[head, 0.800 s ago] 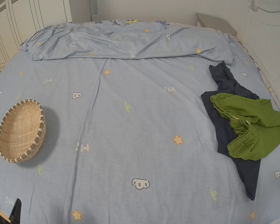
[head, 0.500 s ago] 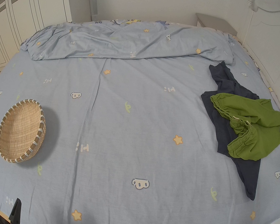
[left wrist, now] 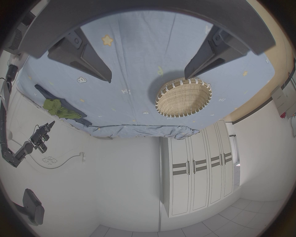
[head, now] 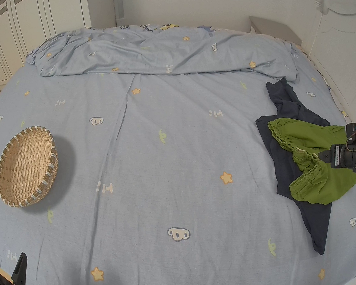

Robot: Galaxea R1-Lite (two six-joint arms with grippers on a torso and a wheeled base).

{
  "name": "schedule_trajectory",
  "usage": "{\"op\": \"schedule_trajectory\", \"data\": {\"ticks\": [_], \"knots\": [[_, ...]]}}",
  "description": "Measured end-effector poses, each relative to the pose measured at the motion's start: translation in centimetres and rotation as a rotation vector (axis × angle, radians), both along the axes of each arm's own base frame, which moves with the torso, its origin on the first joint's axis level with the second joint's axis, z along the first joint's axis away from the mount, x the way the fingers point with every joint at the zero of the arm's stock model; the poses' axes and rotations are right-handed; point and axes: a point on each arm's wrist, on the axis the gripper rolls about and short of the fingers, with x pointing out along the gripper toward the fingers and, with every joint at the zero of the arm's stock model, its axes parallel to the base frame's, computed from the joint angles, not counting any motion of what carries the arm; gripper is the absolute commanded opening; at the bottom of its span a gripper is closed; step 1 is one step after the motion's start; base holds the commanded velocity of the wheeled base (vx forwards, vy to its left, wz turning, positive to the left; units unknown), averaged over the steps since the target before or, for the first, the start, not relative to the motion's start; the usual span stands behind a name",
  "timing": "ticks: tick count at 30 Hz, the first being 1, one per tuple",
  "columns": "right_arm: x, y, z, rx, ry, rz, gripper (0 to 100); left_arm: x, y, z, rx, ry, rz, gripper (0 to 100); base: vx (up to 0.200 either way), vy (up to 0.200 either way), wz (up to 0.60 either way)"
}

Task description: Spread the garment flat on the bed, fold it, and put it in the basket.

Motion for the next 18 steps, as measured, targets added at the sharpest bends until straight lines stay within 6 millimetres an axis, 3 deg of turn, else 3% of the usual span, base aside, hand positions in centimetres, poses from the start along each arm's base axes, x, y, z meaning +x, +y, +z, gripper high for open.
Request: {"op": "schedule_trajectory", "data": {"ticks": [18], "knots": [[4.9,1.6,-3.6,-0.036,0.108,0.044,100,0.0,0.0,0.0,0.000,0.000,0.000,100,0.000,0.000,0.00]]}}
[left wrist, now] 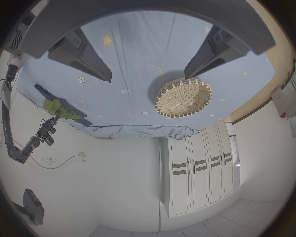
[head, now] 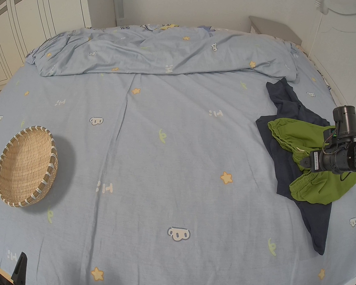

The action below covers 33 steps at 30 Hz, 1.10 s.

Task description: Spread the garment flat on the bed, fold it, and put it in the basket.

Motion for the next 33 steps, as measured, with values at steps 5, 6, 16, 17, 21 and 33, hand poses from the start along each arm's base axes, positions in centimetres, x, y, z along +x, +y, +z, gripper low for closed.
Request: {"op": "schedule_trajectory", "data": {"ticks": [5,6,16,17,21,33], "knots": [[1.4,-0.2,-1.1,-0.014,0.023,-0.027,100,0.0,0.0,0.0,0.000,0.000,-0.001,100,0.000,0.000,0.00],[1.6,-0.3,-1.2,-0.014,0.023,-0.030,100,0.0,0.0,0.0,0.000,0.000,0.000,100,0.000,0.000,0.00],[3.8,-1.4,-2.8,-0.015,-0.007,-0.079,100,0.0,0.0,0.0,0.000,0.000,0.000,100,0.000,0.000,0.00],[3.9,-1.5,-2.9,-0.019,-0.005,-0.087,0,0.0,0.0,0.0,0.000,0.000,0.000,100,0.000,0.000,0.00],[4.1,-1.9,-3.2,-0.025,0.001,-0.105,0,0.0,0.0,0.0,0.000,0.000,0.000,100,0.000,0.000,0.00],[4.4,-2.5,-3.0,-0.024,-0.008,-0.121,0,0.0,0.0,0.0,0.000,0.000,0.000,100,0.000,0.000,0.00]]}}
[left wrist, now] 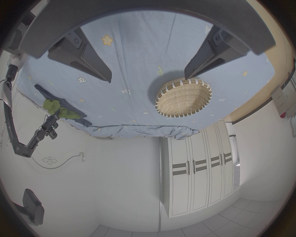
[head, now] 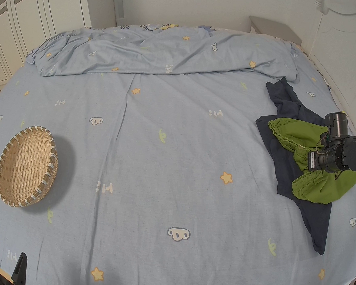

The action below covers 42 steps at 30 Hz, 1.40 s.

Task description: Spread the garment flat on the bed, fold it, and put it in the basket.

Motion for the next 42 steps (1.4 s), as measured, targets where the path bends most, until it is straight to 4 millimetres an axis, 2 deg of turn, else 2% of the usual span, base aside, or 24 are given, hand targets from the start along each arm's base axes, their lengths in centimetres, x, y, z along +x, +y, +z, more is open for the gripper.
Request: {"op": "schedule_trajectory", "data": {"ticks": [6,10,15,19,23,27,36,42], "knots": [[-0.5,0.2,2.2,0.004,-0.055,0.014,0,0.0,0.0,0.0,0.000,0.000,0.000,100,0.000,0.000,0.00],[-1.7,0.8,4.2,0.021,-0.041,0.047,0,0.0,0.0,0.0,0.000,0.000,0.000,100,0.000,0.000,0.00],[-4.1,2.2,6.8,0.116,0.064,0.116,0,0.0,0.0,0.0,0.000,0.000,0.000,100,0.000,0.000,0.00],[-6.3,3.7,9.8,0.280,0.105,0.220,0,0.0,0.0,0.0,0.000,0.000,0.000,100,0.000,0.000,0.00],[-8.7,6.2,12.5,0.406,0.097,0.343,0,0.0,0.0,0.0,0.000,0.000,0.000,100,0.000,0.000,0.00],[-10.4,9.0,14.3,0.477,0.056,0.444,0,0.0,0.0,0.0,0.000,0.000,0.000,100,0.000,0.000,0.00],[-14.1,15.5,16.1,0.616,0.024,0.669,0,0.0,0.0,0.0,0.000,0.000,0.000,100,0.000,0.000,0.00],[-16.0,21.0,16.4,0.703,0.014,0.756,0,0.0,0.0,0.0,0.000,0.000,0.000,100,0.000,0.000,0.00]]}}
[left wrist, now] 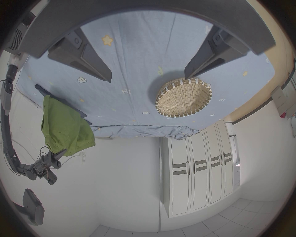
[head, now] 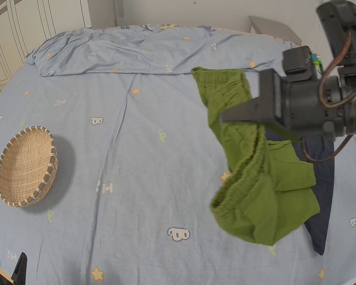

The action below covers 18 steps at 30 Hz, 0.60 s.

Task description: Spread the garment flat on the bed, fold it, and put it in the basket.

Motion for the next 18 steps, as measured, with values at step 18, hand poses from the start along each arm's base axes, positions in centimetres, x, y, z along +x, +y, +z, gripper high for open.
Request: {"op": "schedule_trajectory", "data": {"ticks": [18], "knots": [[0.5,12.0,-7.3,-0.068,0.032,0.067,0,0.0,0.0,0.0,0.013,0.001,-0.006,100,0.000,0.000,0.00]]}}
